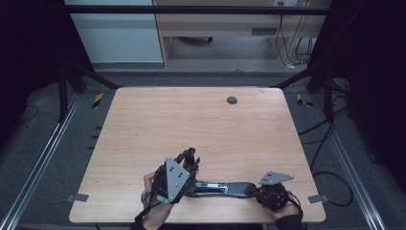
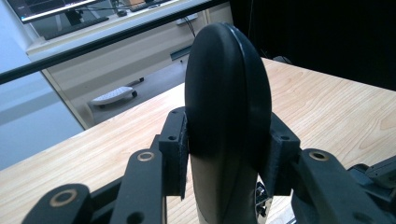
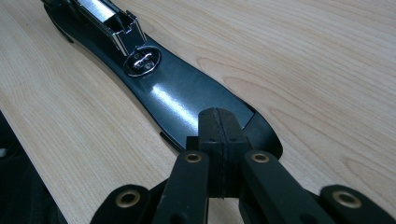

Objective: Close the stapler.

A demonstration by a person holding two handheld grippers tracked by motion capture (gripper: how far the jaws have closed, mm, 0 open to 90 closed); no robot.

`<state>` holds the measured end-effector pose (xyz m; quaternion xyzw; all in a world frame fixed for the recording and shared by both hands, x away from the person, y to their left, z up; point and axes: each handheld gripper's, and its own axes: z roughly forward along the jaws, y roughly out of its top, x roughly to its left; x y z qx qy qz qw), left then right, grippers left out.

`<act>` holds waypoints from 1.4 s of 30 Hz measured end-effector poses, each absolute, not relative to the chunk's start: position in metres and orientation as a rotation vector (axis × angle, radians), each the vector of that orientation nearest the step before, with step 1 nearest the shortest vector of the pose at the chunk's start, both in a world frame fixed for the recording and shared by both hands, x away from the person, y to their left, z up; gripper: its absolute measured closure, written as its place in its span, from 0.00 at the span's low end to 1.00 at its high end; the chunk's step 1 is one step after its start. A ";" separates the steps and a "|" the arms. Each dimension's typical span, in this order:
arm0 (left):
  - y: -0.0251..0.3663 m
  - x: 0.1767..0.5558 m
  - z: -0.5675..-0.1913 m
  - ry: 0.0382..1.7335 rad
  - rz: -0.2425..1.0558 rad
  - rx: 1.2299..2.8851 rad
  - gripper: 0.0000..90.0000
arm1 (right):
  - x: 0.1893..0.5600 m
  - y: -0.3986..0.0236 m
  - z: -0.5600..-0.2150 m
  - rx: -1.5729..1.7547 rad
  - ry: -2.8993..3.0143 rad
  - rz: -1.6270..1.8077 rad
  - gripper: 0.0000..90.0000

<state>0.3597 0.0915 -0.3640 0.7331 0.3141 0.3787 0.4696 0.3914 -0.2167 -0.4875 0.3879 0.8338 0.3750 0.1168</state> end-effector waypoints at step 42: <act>0.035 0.354 -0.377 0.670 1.120 1.871 0.66 | 0.391 -0.217 -0.488 1.126 2.441 1.093 1.00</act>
